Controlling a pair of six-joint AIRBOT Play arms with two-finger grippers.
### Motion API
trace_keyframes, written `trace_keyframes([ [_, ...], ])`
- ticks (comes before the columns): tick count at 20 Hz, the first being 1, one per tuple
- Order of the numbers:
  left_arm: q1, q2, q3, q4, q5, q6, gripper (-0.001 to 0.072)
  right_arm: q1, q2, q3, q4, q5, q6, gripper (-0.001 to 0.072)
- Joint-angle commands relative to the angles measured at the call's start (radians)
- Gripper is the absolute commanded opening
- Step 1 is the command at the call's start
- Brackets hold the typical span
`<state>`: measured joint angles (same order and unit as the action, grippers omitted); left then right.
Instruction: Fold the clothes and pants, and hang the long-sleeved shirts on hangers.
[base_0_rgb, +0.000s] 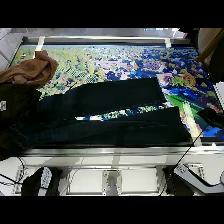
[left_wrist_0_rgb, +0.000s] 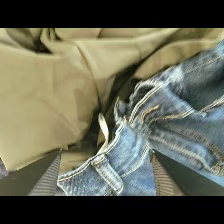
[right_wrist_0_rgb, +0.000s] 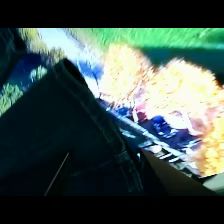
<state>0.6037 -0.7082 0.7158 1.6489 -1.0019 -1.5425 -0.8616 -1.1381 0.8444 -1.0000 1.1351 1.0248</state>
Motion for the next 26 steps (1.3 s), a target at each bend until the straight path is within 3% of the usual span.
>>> trace_keyframes([
  [1,0.057,-0.084,0.007,0.005,-0.08,-0.003,0.0625,0.067,-0.146,0.01,-0.014,0.077,0.011,0.0449],
  [9,0.304,-0.11,0.004,0.005,-0.123,0.042,0.0624,0.108,-0.252,0.01,-0.089,-0.002,0.011,0.0448],
  [14,0.308,-0.116,-0.027,-0.004,-0.123,0.086,0.0622,0.108,-0.253,0.01,-0.111,0.034,0.002,0.0439],
  [16,0.308,-0.134,-0.032,-0.011,-0.123,0.089,0.0604,0.108,-0.253,0.01,-0.109,0.053,-0.008,0.038],
  [21,0.308,-0.233,-0.032,-0.114,-0.117,0.119,0.0603,0.108,-0.253,0.01,-0.107,0.072,-0.021,0.038],
  [24,0.307,-0.29,-0.032,-0.198,-0.115,0.175,0.0492,0.108,-0.253,0.01,-0.108,0.071,-0.024,0.0379],
  [26,0.307,-0.314,-0.032,-0.219,-0.106,0.175,0.0492,0.108,-0.252,0.014,-0.116,0.038,-0.023,0.0379],
])
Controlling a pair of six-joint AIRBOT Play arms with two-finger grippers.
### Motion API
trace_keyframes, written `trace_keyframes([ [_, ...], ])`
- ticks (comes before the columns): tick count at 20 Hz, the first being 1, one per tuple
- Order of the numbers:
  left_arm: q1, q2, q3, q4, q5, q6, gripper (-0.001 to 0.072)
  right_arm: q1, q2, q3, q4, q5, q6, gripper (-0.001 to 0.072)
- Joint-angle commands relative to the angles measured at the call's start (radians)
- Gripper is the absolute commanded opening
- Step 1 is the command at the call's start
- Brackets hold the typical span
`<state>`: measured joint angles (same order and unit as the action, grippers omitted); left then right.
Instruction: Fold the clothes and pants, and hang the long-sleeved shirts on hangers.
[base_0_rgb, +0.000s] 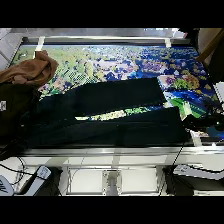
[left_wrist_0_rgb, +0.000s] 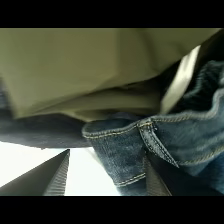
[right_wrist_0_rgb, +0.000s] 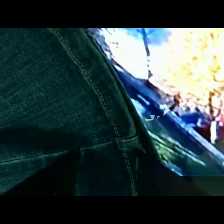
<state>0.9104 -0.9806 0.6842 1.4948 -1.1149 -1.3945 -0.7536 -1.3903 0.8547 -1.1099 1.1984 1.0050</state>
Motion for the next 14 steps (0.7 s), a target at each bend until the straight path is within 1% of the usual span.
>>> trace_keyframes([
  [1,0.0,-0.046,0.0,-0.065,0.011,0.028,0.049,0.0,0.0,0.011,-0.007,-0.039,-0.002,0.0379],
  [2,0.0,-0.046,0.0,-0.065,0.011,0.042,0.0449,0.0,0.0,0.023,-0.005,-0.041,-0.001,0.0379],
  [3,0.0,-0.045,0.0,-0.065,0.011,0.06,0.0225,0.0,0.0,0.036,-0.005,-0.037,0.0,0.038],
  [4,0.0,-0.045,0.0,-0.064,0.011,0.072,0.0035,0.0,0.0,0.05,-0.005,-0.027,0.006,0.0379],
  [7,0.0,-0.043,0.021,-0.064,-0.006,0.076,0.0042,0.0,0.0,0.09,-0.006,0.024,0.008,0.038],
  [8,0.0,-0.041,0.032,-0.064,-0.031,0.076,0.0042,0.0,0.0,0.105,-0.007,0.045,0.009,0.0379],
  [10,0.0,-0.034,0.039,-0.064,-0.079,0.076,0.0044,0.0,0.0,0.133,-0.006,0.078,0.042,0.0379],
  [11,0.0,-0.033,0.039,-0.064,-0.108,0.076,0.0075,0.0,0.0,0.15,-0.005,0.104,0.057,0.038],
  [12,0.0,-0.033,0.039,-0.071,-0.132,0.075,0.0329,0.0,0.0,0.165,-0.005,0.13,0.06,0.038],
  [13,0.0,-0.033,0.039,-0.092,-0.137,0.076,0.0548,0.0,0.001,0.18,-0.004,0.156,0.061,0.0379],
  [14,0.0,-0.033,0.039,-0.103,-0.136,0.076,0.0555,0.0,0.001,0.191,-0.002,0.182,0.061,0.038],
])
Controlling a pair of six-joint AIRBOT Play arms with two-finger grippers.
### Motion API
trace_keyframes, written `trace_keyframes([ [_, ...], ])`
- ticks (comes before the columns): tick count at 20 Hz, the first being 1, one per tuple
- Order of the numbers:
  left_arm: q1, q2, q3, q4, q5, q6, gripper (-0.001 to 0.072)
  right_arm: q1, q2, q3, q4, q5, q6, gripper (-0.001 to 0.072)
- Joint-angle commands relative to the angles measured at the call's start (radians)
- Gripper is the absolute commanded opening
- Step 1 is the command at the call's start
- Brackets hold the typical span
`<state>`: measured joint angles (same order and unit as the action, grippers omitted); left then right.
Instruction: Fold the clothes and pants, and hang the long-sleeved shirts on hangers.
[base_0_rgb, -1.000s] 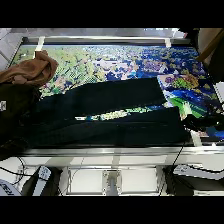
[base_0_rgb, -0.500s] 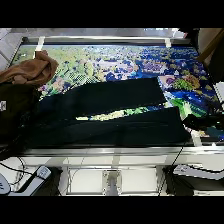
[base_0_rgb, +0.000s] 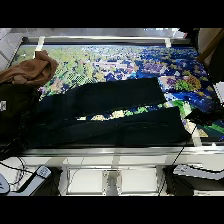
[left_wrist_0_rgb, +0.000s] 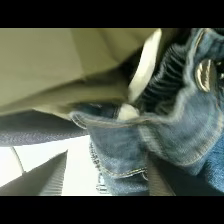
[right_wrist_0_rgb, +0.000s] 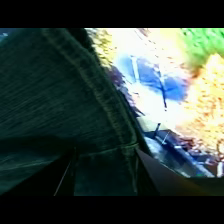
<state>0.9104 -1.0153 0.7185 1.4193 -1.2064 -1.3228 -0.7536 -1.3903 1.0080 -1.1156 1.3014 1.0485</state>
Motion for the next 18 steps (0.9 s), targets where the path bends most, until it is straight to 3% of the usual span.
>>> trace_keyframes([
  [1,0.0,0.001,0.004,-0.036,-0.045,0.018,0.0556,0.0,0.001,0.042,0.006,0.096,0.017,0.0379],
  [6,0.0,-0.009,-0.051,-0.047,-0.037,0.031,0.0546,0.0,0.001,0.042,0.021,0.095,0.018,0.0379],
  [7,0.0,-0.011,-0.072,-0.075,-0.013,0.031,0.0496,0.0,0.0,0.042,0.023,0.095,0.018,0.0379],
  [10,0.0,-0.01,-0.083,-0.235,0.026,0.07,0.0038,0.0,0.001,0.042,0.021,0.108,0.018,0.0379],
  [12,0.0,-0.008,-0.068,-0.306,0.026,0.143,0.0041,0.0,0.001,0.042,0.019,0.114,0.017,0.0379],
  [18,0.0,0.023,0.151,-0.306,-0.041,0.117,0.0041,0.0,0.0,0.041,-0.112,0.111,0.016,0.0379],
])
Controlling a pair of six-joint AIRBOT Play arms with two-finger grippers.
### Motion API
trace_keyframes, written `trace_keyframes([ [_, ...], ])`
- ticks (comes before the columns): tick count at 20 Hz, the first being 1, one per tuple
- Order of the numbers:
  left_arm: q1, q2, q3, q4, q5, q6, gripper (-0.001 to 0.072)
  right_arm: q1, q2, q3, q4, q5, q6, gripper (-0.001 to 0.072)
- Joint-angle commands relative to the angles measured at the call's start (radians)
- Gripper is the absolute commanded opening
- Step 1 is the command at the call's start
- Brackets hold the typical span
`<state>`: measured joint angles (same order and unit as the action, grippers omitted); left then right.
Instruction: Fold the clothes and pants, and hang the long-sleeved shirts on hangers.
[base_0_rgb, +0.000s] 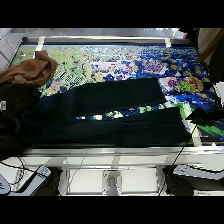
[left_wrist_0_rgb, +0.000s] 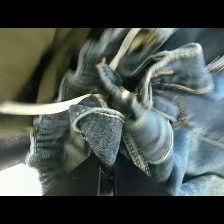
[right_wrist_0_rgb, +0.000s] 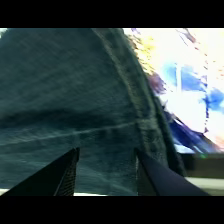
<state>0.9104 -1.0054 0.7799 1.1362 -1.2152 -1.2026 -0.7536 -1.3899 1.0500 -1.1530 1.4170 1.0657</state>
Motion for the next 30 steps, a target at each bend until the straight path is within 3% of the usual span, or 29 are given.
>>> trace_keyframes([
  [1,0.0,0.018,0.106,-0.023,-0.035,-0.005,0.004,0.0,-0.001,-0.008,-0.087,-0.02,-0.002,0.0379],
  [7,0.0,0.024,0.112,-0.023,-0.035,-0.017,0.0041,0.0,-0.003,-0.102,-0.082,-0.15,-0.05,0.0379],
  [13,0.0,0.024,0.112,-0.023,-0.036,-0.017,0.0041,0.0,-0.062,-0.124,-0.006,-0.12,-0.118,0.0378],
  [15,0.0,0.024,0.112,-0.023,-0.036,-0.017,0.0041,0.0,-0.079,-0.124,0.035,-0.121,-0.134,0.031],
  [30,0.0,0.024,0.112,-0.023,-0.036,-0.017,0.0041,0.019,-0.103,-0.145,0.032,-0.135,-0.178,0.0311],
])
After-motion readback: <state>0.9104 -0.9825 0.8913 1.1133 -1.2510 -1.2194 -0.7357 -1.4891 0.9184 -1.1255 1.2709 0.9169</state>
